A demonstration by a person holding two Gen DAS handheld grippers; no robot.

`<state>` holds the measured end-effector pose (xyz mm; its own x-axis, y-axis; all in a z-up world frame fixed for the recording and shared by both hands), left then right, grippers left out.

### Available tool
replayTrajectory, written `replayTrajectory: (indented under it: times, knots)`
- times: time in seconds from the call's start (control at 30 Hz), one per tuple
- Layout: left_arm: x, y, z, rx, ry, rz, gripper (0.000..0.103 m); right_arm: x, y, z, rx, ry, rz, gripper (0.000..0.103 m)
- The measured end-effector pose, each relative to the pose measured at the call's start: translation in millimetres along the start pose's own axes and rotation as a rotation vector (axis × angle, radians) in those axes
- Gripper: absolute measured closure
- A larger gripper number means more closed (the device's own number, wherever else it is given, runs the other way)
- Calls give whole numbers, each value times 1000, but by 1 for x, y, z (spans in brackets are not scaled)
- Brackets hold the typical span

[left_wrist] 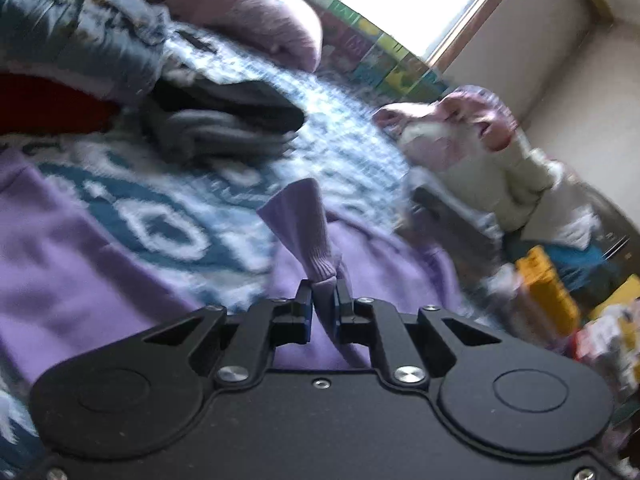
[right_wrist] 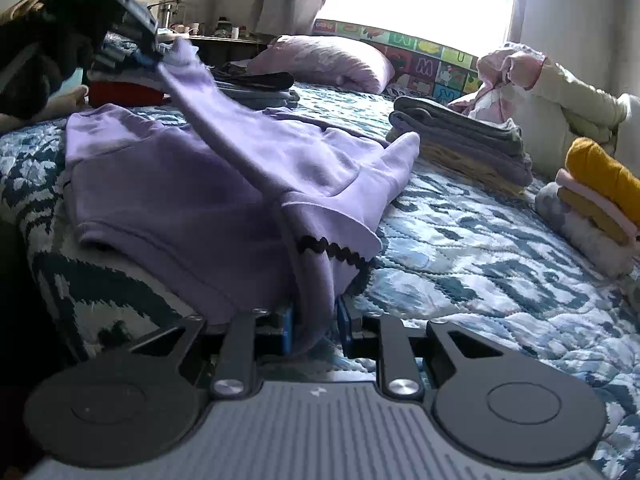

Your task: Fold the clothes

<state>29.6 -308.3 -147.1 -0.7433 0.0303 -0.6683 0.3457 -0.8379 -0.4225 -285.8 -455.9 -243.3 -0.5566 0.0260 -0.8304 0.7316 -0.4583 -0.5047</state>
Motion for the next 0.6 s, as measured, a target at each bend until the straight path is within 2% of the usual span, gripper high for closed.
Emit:
replayTrajectory:
  times: [0.1,0.13,0.23,0.3,0.37,0.43,0.6]
  knots:
    - [6,0,-7,13,0,-3,95,-4,-10,-6,43,-60,77,71]
    - [7,0,-8,21,-2,-1,95,-5,-14,-8,58,-80,103,64]
    - [8,1,-10,36,-7,9,95,-9,-24,-14,101,-140,182,64]
    - [7,0,-10,41,-8,20,95,-12,-27,-19,71,-153,225,65]
    - [6,-1,-12,50,-14,30,95,-13,-20,-22,45,-163,218,65]
    - [5,0,-12,54,-9,28,95,-10,-10,-23,27,-172,171,65]
    - [9,11,-5,25,70,-23,95,-7,8,-26,-15,-180,73,63]
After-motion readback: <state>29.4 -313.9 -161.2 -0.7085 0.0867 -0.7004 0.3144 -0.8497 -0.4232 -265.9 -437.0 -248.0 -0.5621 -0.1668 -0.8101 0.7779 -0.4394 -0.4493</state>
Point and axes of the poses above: each gripper's, at about its wrist camera, not at the fingertips, and y roughly the way its jaws point, z to its right, x to its underside, the point moved 3 cm from there along y, roughly the way its jaws point, and after that the axes turned 10 degrees about x, right-handed, at the moved point
